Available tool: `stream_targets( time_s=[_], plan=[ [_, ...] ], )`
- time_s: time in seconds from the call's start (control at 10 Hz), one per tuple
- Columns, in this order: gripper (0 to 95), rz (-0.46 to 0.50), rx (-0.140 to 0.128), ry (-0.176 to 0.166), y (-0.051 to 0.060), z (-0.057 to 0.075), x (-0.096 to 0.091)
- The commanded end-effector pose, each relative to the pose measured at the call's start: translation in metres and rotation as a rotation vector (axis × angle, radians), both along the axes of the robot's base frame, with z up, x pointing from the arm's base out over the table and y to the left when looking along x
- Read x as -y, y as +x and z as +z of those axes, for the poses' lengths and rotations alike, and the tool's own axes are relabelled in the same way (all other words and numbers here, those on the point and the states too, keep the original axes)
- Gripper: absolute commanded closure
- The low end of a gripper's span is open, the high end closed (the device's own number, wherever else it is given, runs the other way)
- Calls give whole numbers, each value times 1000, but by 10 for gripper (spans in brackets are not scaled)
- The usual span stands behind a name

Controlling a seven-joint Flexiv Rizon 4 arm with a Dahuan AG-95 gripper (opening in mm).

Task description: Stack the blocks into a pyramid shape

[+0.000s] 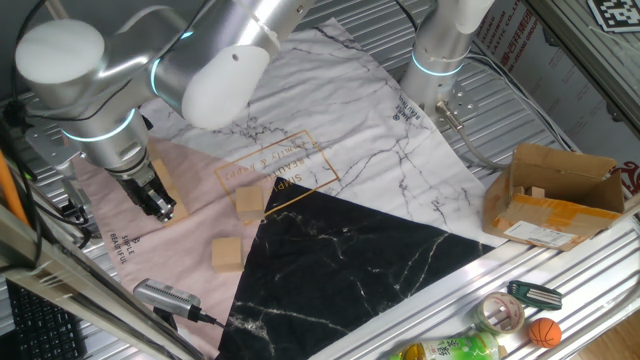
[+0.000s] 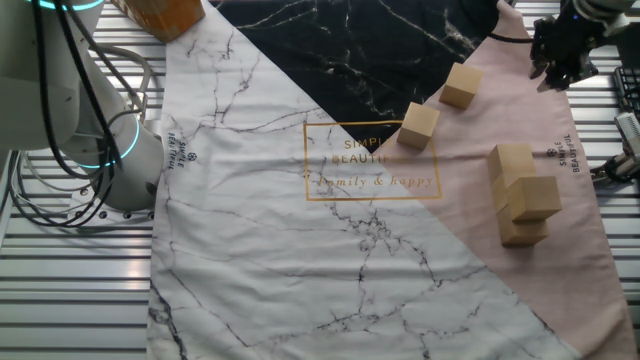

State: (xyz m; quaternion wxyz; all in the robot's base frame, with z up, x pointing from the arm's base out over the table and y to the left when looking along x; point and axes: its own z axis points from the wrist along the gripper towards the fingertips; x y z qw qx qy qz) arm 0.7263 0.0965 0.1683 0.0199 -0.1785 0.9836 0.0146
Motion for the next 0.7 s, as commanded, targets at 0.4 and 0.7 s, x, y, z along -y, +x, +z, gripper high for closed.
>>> stream_targets(
  time_s=[0.4, 0.7],
  plan=[
    [950, -8, -5, -5, 1, 0, 0],
    [950, 41, 10, -25, 1, 0, 0]
  ],
)
